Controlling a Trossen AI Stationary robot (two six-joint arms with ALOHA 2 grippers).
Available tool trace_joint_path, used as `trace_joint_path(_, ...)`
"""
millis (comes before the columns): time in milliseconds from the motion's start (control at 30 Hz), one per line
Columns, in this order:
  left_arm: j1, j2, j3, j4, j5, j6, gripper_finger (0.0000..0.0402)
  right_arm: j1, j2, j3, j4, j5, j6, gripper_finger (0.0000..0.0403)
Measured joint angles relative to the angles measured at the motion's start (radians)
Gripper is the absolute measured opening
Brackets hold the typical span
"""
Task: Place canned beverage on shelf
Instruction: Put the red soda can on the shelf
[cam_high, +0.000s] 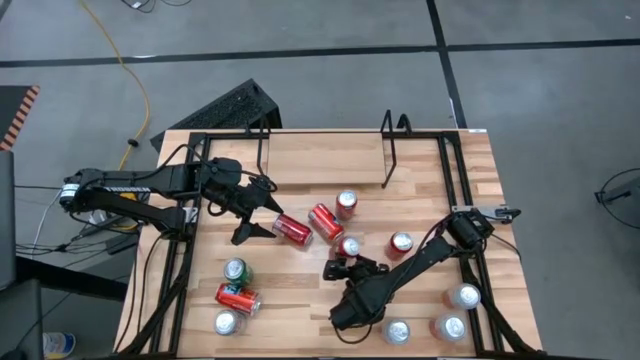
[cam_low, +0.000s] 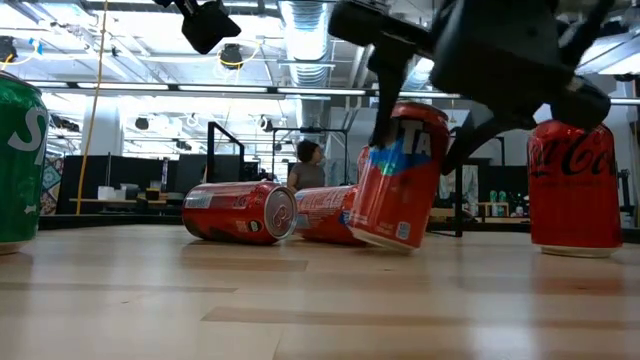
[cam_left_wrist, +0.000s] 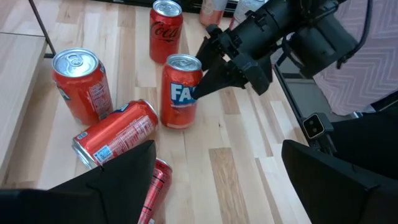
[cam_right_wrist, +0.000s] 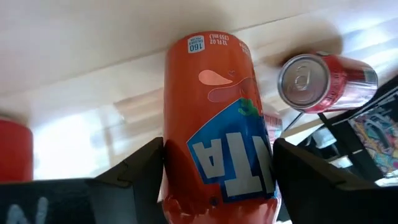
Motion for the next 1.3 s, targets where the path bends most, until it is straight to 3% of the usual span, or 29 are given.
trace_joint_path(200, 0.000, 0.000, 0.000, 0.000, 0.000, -0.001, 0.0334, 0.001, 0.000, 0.070, 0.017, -0.014, 0.062, 0.0305)
trace_joint_path(400, 0.000, 0.000, 0.000, 0.002, 0.000, -0.006, 0.0334, 0.000, 0.000, 0.138, 0.000, -0.014, 0.246, 0.0335)
trace_joint_path(567, -0.027, 0.018, 0.000, 0.025, 0.019, -0.014, 0.0334, 0.016, 0.000, 0.239, -0.087, -0.013, 0.660, 0.0344)
trace_joint_path(700, -0.072, 0.056, 0.000, 0.079, 0.019, 0.021, 0.0334, 0.031, 0.000, 0.337, -0.234, -0.018, 1.135, 0.0341)
trace_joint_path(767, -0.094, 0.085, 0.000, 0.126, 0.019, 0.031, 0.0334, 0.034, -0.001, 0.362, -0.264, -0.058, 1.394, 0.0337)
trace_joint_path(867, -0.121, 0.136, 0.000, 0.237, 0.020, 0.036, 0.0334, 0.049, -0.026, 0.356, -0.256, -0.145, 1.640, 0.0335)
trace_joint_path(1067, -0.148, 0.261, 0.000, 0.458, 0.045, 0.071, 0.0334, 0.147, -0.029, 0.354, -0.262, -0.172, 1.923, 0.0334)
trace_joint_path(1300, -0.151, 0.415, 0.042, 0.498, 0.046, 0.143, 0.0334, 0.268, -0.029, 0.354, -0.264, -0.158, 2.171, 0.0334)
